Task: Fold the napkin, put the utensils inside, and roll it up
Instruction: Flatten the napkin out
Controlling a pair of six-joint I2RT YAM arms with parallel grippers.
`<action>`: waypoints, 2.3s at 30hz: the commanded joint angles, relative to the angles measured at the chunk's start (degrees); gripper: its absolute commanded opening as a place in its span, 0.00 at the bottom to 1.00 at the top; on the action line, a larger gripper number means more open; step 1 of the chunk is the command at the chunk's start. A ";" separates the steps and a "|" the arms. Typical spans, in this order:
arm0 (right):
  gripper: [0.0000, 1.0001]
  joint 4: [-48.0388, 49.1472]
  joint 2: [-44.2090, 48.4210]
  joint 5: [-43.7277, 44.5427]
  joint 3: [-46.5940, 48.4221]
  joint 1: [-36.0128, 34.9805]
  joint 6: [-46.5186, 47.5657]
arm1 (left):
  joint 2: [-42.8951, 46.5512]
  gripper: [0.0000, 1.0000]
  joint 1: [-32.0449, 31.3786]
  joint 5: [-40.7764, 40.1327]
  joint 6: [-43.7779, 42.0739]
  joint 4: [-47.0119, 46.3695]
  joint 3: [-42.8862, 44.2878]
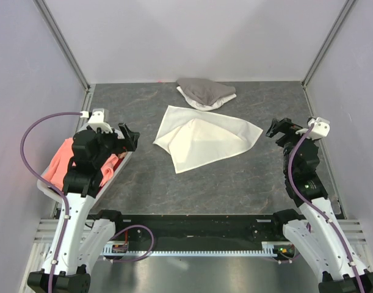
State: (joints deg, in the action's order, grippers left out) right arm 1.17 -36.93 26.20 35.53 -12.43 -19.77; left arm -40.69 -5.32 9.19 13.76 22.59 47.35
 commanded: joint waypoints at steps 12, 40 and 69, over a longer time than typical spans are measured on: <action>0.96 -8.98 -8.41 -4.13 7.62 -0.05 1.23 | 1.14 0.91 0.14 2.05 -0.14 -1.58 -1.21; 0.73 -10.66 -61.66 -0.36 28.00 -44.26 -6.61 | -6.87 0.76 -13.23 -6.64 6.46 3.33 1.34; 0.05 -18.39 -79.53 1.49 39.97 -49.89 -5.10 | -3.61 0.68 -10.32 -4.53 5.13 3.87 -1.12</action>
State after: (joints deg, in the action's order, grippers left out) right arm -15.75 -115.52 25.78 75.83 -63.22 -25.19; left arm -44.88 -15.84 3.49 20.25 27.38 46.24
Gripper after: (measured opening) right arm 0.144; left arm 0.698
